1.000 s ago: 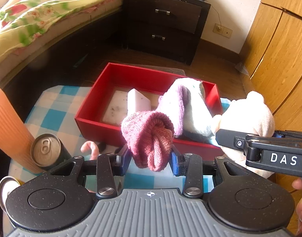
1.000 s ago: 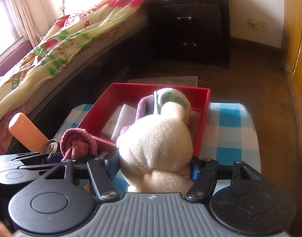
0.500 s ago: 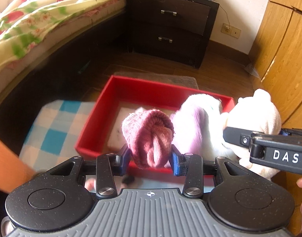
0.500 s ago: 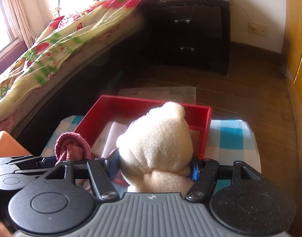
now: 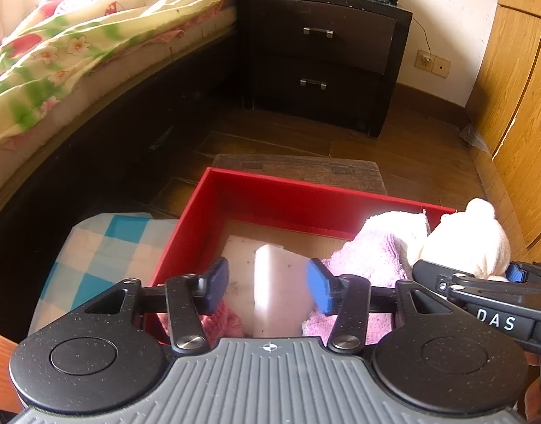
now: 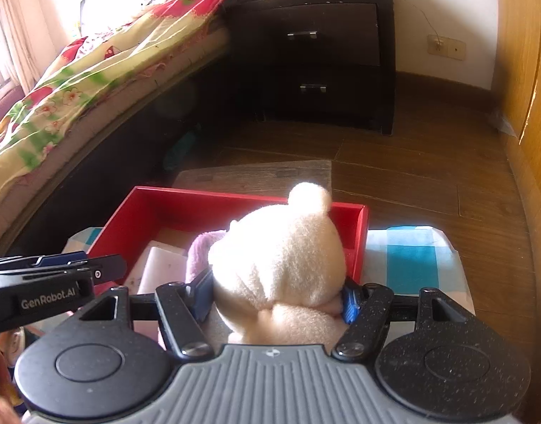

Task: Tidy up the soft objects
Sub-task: 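Open the left tool to drop the sock while the right tool releases the teddy bear into the box, then move the left tool to the pink pig plush and grasp it by its head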

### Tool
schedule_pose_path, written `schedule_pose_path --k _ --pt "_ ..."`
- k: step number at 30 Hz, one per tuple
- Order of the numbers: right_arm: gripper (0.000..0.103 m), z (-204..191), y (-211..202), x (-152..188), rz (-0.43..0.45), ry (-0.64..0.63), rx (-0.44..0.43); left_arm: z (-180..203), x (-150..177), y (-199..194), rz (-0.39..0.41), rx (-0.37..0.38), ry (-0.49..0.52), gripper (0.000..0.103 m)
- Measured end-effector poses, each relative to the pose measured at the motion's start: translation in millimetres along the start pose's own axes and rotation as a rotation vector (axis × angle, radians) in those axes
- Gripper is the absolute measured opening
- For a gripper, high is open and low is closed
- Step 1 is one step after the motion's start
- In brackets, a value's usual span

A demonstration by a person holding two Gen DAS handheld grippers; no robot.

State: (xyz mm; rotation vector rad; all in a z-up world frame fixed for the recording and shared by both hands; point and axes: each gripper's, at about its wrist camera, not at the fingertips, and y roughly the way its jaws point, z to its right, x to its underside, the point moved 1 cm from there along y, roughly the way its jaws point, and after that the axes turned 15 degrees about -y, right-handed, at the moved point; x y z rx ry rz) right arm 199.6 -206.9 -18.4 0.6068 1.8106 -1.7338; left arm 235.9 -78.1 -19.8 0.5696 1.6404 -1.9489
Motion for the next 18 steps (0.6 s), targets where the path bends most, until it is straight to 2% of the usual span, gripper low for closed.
schedule_pose_path --k 3,6,18 --pt "0.053 0.6 5.2 0.1 -0.002 0.007 0.003 -0.2 1.6 0.0 0.006 -0.009 0.008 0.058" --pt "0.057 2.2 5.4 -1.1 0.003 0.02 0.02 -0.6 2.6 -1.1 0.004 -0.012 0.014 0.059" --pt "0.057 3.4 -4.9 -2.6 0.046 0.015 0.112 -11.5 2.9 -17.5 0.017 -0.029 0.023 0.065"
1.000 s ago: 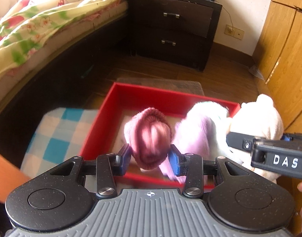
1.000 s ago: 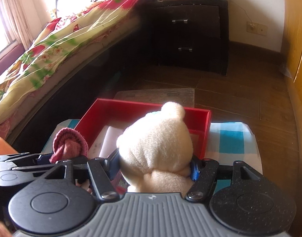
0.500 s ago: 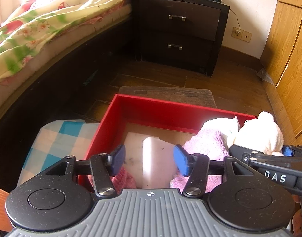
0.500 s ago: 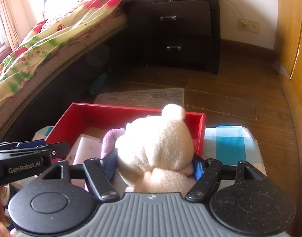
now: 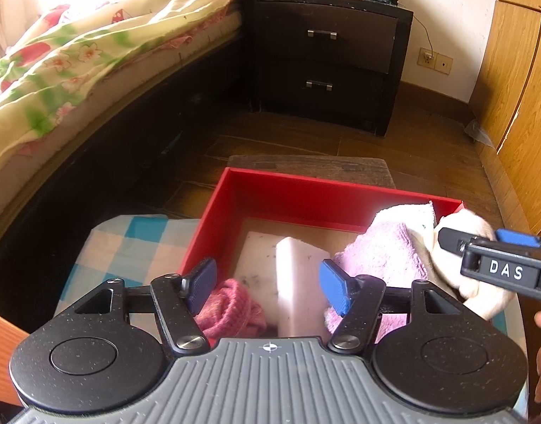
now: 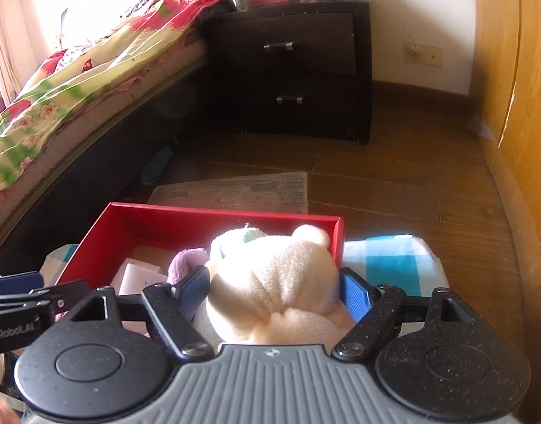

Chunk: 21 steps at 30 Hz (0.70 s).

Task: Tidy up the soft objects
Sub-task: 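Move the left tool to the pink pig plush and grasp it by its head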

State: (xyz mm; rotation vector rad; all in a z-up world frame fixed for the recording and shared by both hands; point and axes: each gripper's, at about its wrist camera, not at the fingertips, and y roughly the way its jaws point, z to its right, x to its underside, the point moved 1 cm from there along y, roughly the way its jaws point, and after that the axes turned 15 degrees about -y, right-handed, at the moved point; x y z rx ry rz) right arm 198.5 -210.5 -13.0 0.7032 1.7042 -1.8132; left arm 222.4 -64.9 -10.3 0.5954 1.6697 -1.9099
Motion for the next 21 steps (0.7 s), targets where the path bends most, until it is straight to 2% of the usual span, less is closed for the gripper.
schedule_pose_path --k 2,7,10,15,21 --pt "0.057 -0.3 -3.0 0.2 0.012 -0.006 0.032 -2.1 0.6 -5.3 0.006 -0.004 -0.005 0.067" --pt "0.057 -1.3 -6.9 -0.3 0.007 -0.031 0.049 -5.5 5.8 -16.9 0.009 -0.011 0.018 0.069" --pt "0.058 -8.0 -3.2 1.6 -0.025 -0.076 0.049 -11.3 11.2 -24.7 -0.005 -0.013 0.028 0.072" --pt "0.058 -6.6 -18.9 -4.2 0.006 -0.074 0.033 -30.7 37.7 -40.6 -0.088 -0.007 0.059 0.075" --pt "0.058 -5.0 -50.1 -7.8 0.042 -0.048 -0.039 -51.5 81.5 -49.1 -0.186 -0.05 0.082 0.079"
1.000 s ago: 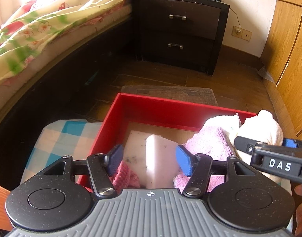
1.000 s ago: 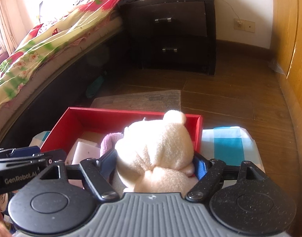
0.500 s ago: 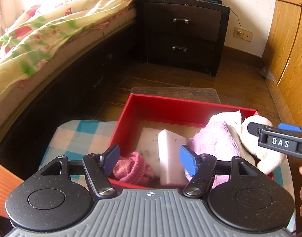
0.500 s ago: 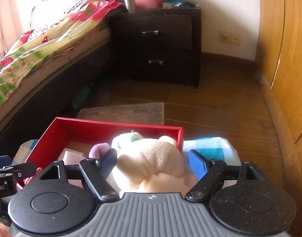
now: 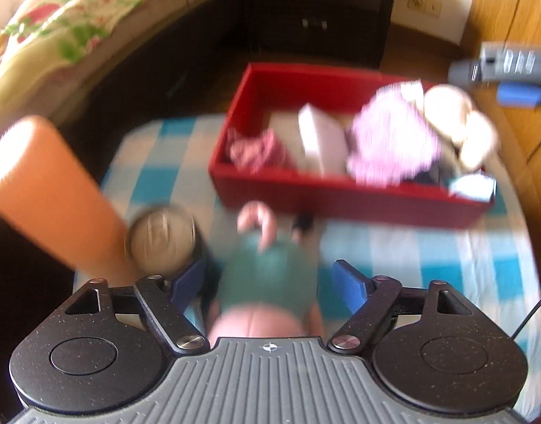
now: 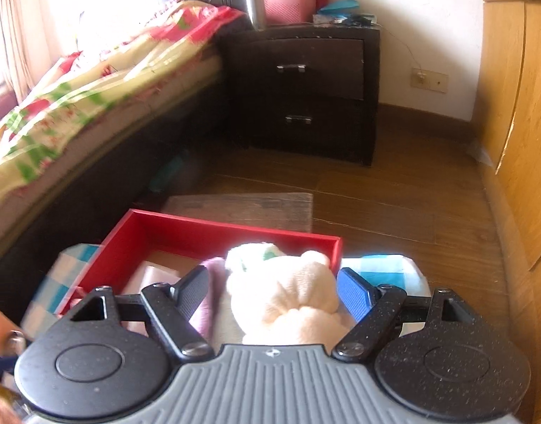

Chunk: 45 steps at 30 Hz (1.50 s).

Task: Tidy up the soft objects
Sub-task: 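Move the left tool to the pink pig plush and grasp it by its head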

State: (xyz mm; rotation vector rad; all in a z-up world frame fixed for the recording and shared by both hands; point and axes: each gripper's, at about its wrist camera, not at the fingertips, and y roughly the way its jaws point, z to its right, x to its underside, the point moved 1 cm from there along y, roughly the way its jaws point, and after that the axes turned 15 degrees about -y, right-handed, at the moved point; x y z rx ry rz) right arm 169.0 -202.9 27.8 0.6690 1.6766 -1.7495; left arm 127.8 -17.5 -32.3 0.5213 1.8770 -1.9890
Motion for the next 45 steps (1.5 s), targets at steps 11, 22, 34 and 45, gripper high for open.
schedule_pose_path --k 11,22,34,45 --pt "0.058 -30.2 -50.3 2.7 0.037 -0.064 -0.142 23.0 35.5 25.2 -0.057 -0.065 0.143 0.073" --pt "0.058 -48.3 -78.7 6.9 0.06 -0.055 -0.265 33.3 48.8 26.4 -0.063 -0.077 0.212 0.077" --pt "0.057 -43.2 -91.7 13.2 0.074 -0.054 -0.276 0.0 21.5 3.0 -0.106 0.177 -0.1 0.064" --pt "0.058 -82.9 -40.4 69.8 -0.157 -0.067 -0.304 -37.7 -17.4 -70.9 0.14 0.165 -0.262 0.064"
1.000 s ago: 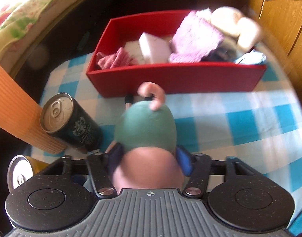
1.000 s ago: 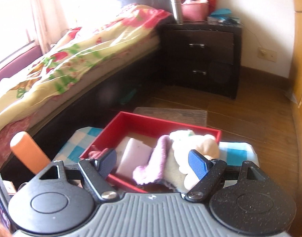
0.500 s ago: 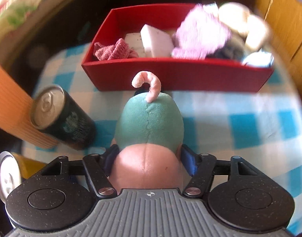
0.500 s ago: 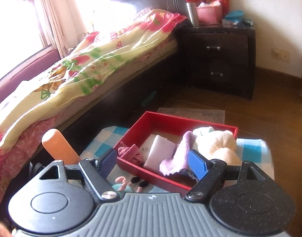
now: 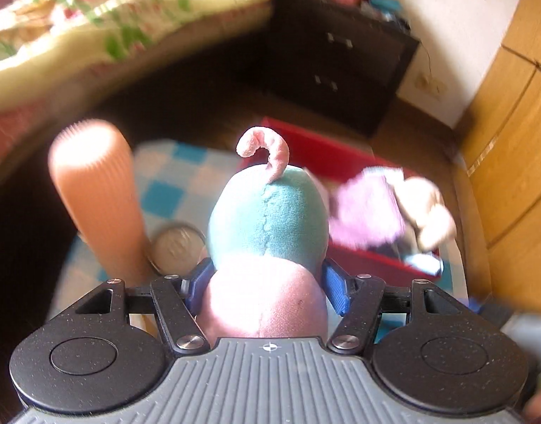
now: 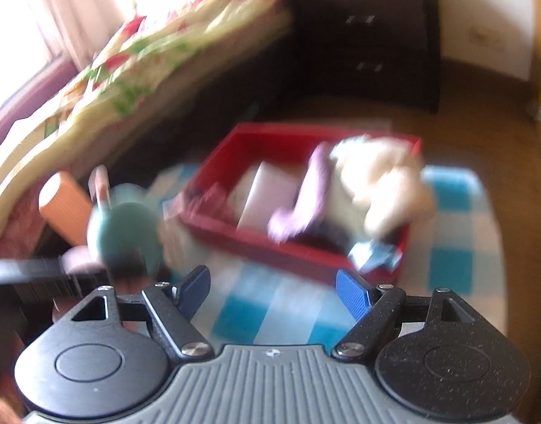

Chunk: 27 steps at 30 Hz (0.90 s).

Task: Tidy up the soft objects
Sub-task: 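Move the left tool to the pink pig plush and grasp it by its head, then grasp the blue face mask with the right tool while the left tool holds the pig plush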

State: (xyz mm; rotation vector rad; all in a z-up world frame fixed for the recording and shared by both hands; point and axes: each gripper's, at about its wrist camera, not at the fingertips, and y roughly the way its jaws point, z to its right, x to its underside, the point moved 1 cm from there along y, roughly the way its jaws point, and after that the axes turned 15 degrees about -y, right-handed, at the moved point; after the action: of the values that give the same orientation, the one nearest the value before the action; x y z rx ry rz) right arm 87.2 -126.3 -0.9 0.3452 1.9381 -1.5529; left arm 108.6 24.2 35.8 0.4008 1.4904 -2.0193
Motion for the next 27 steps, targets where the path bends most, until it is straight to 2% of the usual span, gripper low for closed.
schedule_pose_path --k 3,7,13,17,20,22,24,27 --pt "0.057 -35.5 32.4 14.4 -0.06 -0.08 -0.069 -6.9 -17.1 -12.3 0.038 0.034 -0.039 0.065" --pt "0.057 -76.6 61.0 17.6 -0.064 -0.157 -0.153 -17.1 -29.0 -20.5 0.067 0.056 -0.076 0.065" --pt "0.057 -118.3 98.0 18.2 -0.082 -0.257 -0.163 -36.5 -33.7 -24.6 0.064 0.072 -0.129 0.065" --pt "0.057 -135.3 113.3 20.9 -0.123 -0.304 -0.165 -37.7 -30.2 -18.8 0.044 0.054 -0.108 0.066" --pt "0.042 -149.4 113.6 22.1 -0.136 -0.417 -0.095 -35.3 -27.0 -13.7 0.026 0.041 -0.095 0.066" --pt "0.031 -150.4 111.3 22.3 -0.15 -0.442 -0.072 -32.7 -24.6 -13.3 0.022 0.038 -0.08 0.066" --pt "0.012 -147.8 107.2 22.3 -0.175 -0.452 -0.069 -29.4 -22.3 -13.5 0.02 0.038 -0.066 0.067" --pt "0.009 -136.5 98.1 28.3 -0.213 -0.473 -0.043 -22.3 -17.0 -10.1 0.008 0.037 -0.035 0.067"
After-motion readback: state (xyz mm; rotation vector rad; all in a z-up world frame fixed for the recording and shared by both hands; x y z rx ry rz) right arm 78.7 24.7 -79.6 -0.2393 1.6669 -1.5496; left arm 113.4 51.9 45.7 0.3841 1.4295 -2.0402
